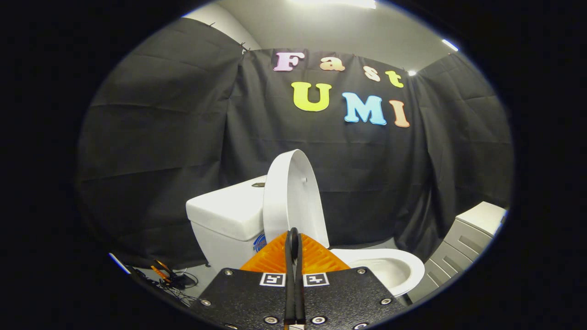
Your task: Open the toilet lid.
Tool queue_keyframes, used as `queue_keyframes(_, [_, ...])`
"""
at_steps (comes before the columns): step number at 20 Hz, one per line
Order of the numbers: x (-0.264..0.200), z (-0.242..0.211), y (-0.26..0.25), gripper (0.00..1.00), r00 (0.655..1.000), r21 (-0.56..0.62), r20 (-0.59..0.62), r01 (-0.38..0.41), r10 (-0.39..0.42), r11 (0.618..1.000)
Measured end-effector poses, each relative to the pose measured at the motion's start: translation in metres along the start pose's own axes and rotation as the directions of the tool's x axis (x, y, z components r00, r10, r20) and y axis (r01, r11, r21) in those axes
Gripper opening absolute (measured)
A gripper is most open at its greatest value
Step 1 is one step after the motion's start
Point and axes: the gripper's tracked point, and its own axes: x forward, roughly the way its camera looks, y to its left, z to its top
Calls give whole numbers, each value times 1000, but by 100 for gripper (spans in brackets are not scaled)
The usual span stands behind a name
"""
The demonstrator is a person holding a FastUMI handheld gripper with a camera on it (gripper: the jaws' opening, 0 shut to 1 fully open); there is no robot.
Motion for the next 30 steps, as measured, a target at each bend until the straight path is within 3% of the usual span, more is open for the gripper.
queue_keyframes(9, [2,0,1,0,1000,-21,11,-6,7,1000])
queue_keyframes(11, [2,1,8,6,999,-21,3,-33,33,999])
queue_keyframes(15, [-4,11,15,20,998,-38,48,-38,40,999])
queue_keyframes(19, [-10,13,9,75,998,-20,64,-8,10,1000])
queue_keyframes(21, [-10,17,9,92,998,-7,65,-6,7,1000])
queue_keyframes(30, [-30,38,7,95,994,31,102,-40,37,999])
